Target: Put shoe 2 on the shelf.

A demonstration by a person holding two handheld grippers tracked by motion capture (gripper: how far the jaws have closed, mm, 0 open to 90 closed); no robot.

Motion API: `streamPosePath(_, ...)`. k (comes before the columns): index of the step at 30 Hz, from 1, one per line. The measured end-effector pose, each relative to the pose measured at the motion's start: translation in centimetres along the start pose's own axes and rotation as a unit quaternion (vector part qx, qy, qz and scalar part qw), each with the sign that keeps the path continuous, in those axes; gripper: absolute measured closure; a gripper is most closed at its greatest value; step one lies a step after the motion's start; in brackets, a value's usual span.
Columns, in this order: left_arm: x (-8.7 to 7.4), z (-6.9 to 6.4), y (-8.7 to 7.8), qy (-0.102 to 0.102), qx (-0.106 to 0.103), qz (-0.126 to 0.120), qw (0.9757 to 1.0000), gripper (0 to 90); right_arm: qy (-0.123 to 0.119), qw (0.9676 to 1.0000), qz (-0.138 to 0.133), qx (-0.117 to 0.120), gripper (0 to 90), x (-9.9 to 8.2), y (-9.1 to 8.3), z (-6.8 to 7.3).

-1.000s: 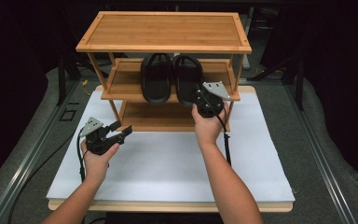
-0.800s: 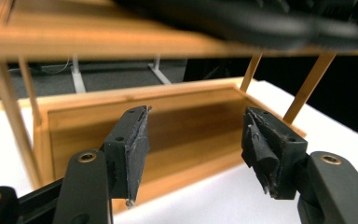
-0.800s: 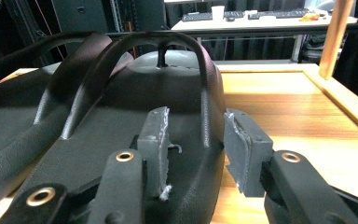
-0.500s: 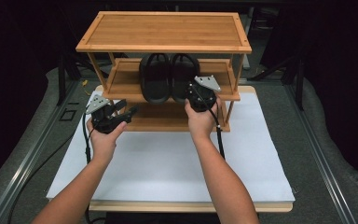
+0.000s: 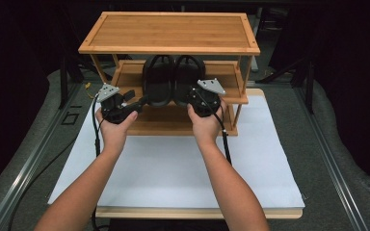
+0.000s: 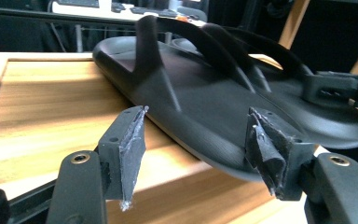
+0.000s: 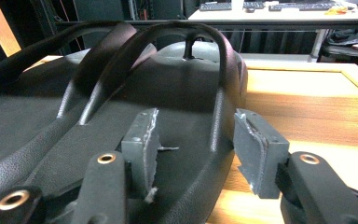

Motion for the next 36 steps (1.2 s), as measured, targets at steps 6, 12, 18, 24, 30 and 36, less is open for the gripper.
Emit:
streamPosePath(6, 0.1, 0.2, 0.7, 0.000, 0.006, 0.007, 1.0000, 38.0, -0.003, 1.0000, -0.002, -0.006, 50.4, 0.0, 0.3, 0.3)
streamPosePath(12, 0.2, 0.5, 0.9, -0.005, 0.005, 0.009, 0.9999, 39.4, -0.002, 0.9999, -0.004, -0.009, 50.2, 0.1, 0.6, 0.5)
streamPosePath(18, 0.2, 0.5, 0.6, 0.001, 0.006, 0.007, 1.0000, 39.5, -0.003, 1.0000, -0.002, 0.001, 48.9, 0.1, 0.4, 0.4)
streamPosePath(24, 0.3, 0.4, -0.2, 0.005, 0.004, 0.003, 1.0000, 39.5, -0.009, 0.9998, -0.002, 0.018, 49.0, 0.1, -0.2, 0.3)
streamPosePath(30, 0.4, 0.4, -1.2, 0.010, -0.001, 0.003, 0.9999, 39.3, -0.022, 0.9994, -0.008, 0.023, 48.9, 0.4, -1.7, 0.0)
streamPosePath(36, 0.5, 0.7, -2.2, 0.019, 0.004, 0.006, 0.9998, 39.4, -0.023, 0.9989, -0.009, 0.041, 48.7, 0.5, -3.6, -1.1)
Point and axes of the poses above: each handheld gripper's, and its own axes: y roughly forward along the jaws, x roughly out of its top, z roughly to its left, the point moved 7 cm from there along y, roughly forward along the jaws, and after that the axes turned 8 degrees about -y, right-handed, at the moved point
